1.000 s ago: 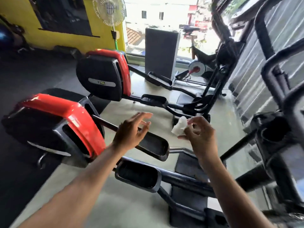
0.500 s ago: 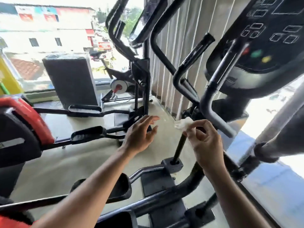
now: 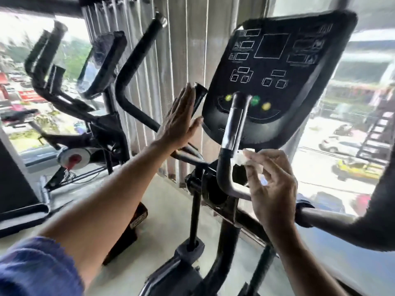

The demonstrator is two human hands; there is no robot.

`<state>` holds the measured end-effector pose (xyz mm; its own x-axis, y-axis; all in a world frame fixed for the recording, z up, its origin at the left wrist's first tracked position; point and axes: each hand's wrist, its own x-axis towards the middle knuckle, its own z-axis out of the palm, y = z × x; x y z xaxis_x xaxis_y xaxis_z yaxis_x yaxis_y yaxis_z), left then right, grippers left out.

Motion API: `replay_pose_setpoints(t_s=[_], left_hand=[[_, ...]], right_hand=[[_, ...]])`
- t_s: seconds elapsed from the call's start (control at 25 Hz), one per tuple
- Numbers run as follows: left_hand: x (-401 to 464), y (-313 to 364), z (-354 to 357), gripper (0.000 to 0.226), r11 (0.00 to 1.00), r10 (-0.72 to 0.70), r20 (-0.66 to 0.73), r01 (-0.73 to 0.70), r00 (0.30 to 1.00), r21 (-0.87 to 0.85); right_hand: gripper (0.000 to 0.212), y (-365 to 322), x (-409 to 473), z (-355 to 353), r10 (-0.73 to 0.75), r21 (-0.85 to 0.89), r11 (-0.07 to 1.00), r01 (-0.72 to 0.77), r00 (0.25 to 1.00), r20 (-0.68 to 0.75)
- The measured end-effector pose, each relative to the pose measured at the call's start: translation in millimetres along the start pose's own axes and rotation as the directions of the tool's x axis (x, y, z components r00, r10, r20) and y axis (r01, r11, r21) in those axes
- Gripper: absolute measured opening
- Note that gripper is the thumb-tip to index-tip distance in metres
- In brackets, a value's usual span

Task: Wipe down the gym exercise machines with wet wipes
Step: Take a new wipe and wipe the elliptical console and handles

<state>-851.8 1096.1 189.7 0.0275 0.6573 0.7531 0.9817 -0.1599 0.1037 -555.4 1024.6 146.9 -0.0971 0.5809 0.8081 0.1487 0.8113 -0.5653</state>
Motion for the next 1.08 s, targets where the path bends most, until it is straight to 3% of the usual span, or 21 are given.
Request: replay_pose_setpoints(t_s=[0.24,0.44,0.6,0.88,1.0,1.08], left_hand=[[24.8,-26.5,32.9,0.075,0.975,0.195,-0.168,-0.209,0.966,-0.073],[23.2,-34.3,35.4,0.072,0.959,0.240,-0.203,-0.264,0.949,-0.103],[21.6,-34.2,34.2,0.075,0.968,0.194,-0.175,-0.217,0.965,-0.129],[20.5,-32.7,35.6,0.077,0.973,0.185,-0.187,-0.207,0.965,-0.107],[20.8,-31.9,34.0,0.076,0.973,0.175,-0.186,-0.198,0.967,-0.118],[20.8,-32.5,33.9,0.074,0.971,0.173,-0.193,-0.201,0.966,-0.133]], right_hand=[[0.017,-1.9,62.2,7.2,-0.149,-0.226,0.968,0.110,0.975,-0.164],[0.018,9.8,123.2,41.4,-0.277,-0.451,0.872,0.191,0.951,-0.133],[0.019,11.4,125.4,46.2,-0.233,-0.452,0.879,0.152,0.964,-0.131],[0.023,10.8,-0.3,46.3,-0.098,-0.332,0.940,0.077,0.994,-0.049],[0.026,11.1,30.1,47.7,-0.069,-0.315,0.949,0.028,0.990,-0.120],[0.025,7.0,75.2,49.1,-0.184,-0.402,0.906,0.132,0.979,-0.091]])
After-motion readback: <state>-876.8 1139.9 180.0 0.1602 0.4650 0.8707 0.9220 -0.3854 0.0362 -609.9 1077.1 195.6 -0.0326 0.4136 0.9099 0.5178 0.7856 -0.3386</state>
